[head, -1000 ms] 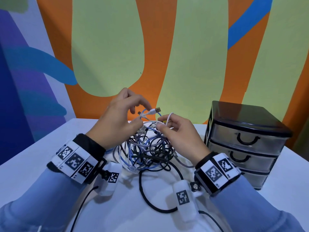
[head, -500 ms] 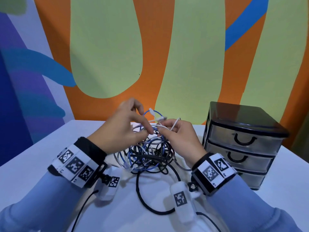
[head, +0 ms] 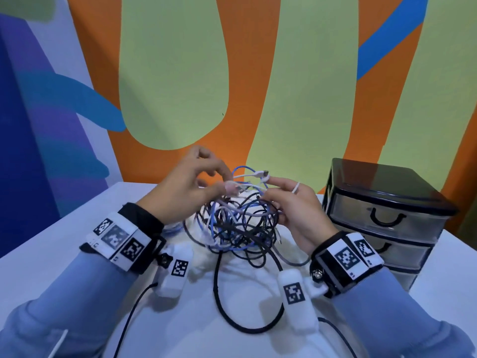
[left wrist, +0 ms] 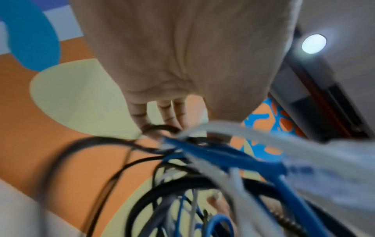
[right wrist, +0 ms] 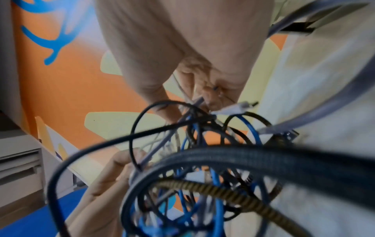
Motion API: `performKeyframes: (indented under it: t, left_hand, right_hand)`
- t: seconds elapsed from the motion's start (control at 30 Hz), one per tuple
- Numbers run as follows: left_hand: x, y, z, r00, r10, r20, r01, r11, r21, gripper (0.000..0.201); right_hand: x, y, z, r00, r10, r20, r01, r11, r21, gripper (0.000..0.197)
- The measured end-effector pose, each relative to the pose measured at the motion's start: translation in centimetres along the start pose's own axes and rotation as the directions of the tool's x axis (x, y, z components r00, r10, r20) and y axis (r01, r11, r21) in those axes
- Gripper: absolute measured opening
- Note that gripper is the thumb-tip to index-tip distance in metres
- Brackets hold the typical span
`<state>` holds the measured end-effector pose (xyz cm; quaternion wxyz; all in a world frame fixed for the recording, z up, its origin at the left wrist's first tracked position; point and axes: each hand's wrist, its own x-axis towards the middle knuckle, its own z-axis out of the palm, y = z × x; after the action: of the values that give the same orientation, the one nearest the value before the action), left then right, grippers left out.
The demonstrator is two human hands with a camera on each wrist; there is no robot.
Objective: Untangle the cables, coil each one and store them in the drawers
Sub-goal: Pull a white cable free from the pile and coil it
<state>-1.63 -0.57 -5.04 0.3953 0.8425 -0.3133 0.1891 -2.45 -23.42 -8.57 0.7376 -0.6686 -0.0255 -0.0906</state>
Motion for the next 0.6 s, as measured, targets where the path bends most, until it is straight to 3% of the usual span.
performKeyframes:
  t: [0.1,0.2,0.33,0.43,0.5,0.6]
  left_hand:
    - [0.6,-0.4,-0.6,0.964,-0.035,-0.263,-0.022,0.977,-0.212,0.007]
    - [1.0,-0.7,-0.5,0.912,-0.142,-0.384,-0.031,0.912,-0.409,0.006]
    - [1.1,-0.7,-0.1,0.906,-0.212,-0.366,-0.029,0.832,-0.554,0.006]
    - [1.0,-0.7,-0.2,0.915,-0.224,-0.334,-0.015,0.811,-0.585,0.009]
    - [1.0,-0.7,-0.2,0.929,-0.233,-0.289,0.019,0.807,-0.591,0.01]
    - [0.9,-1.0,0.1,0.959,-0.197,-0.205,0.069,0.861,-0.505,0.013]
  right_hand:
    - [0.2,0.4,-0.4,0.994,-0.026,-0.104,0.021,0.998,-0.054,0.025]
    - [0.0,0.9,-0.1,0.992,-0.094,-0.09,0.079,0.984,-0.16,0.023]
    - [0.0,1.1,0.4,0.981,-0.173,-0.091,0.143,0.952,-0.27,0.03]
    - [-0.3,0.7,0.5,0.984,-0.166,-0.07,0.149,0.968,-0.202,0.018]
    - [-0.4,0.6,0.4,0.975,-0.216,-0.052,0.196,0.946,-0.259,0.005]
    - [-0.6,0.2,0.5,0.953,-0.298,-0.058,0.248,0.875,-0.415,0.024]
